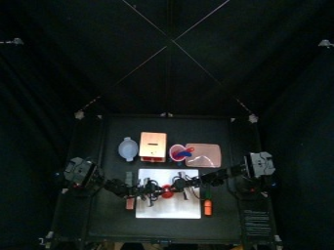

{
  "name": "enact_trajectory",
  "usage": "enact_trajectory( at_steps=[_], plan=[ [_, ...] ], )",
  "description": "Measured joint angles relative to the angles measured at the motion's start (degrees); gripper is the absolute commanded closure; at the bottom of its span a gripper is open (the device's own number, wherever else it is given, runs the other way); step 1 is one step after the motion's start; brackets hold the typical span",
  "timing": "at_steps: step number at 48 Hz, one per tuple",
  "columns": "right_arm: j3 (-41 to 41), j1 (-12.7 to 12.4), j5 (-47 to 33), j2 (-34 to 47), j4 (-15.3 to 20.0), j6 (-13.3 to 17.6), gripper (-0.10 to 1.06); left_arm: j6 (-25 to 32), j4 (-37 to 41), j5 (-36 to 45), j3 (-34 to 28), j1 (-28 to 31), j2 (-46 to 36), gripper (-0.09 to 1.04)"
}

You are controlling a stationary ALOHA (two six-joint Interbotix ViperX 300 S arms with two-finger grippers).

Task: Get the cutter from the drawer then cut the dough then place the extra dough in the bowl
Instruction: Cut the dough

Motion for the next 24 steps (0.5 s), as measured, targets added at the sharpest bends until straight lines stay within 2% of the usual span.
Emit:
enact_trajectory(
  at_steps=[10, 24],
  plan=[
    [0.0, 0.3, -0.1, 0.6, 2.8, 0.0, 0.49, -3.0, -1.1, 0.5, -0.9, -1.2, 1.8, 0.40],
    [0.1, 0.3, -0.3, 1.4, 3.3, -0.3, 0.49, -4.1, -1.1, 0.5, -1.8, -1.7, 2.5, 0.40]
  ],
)
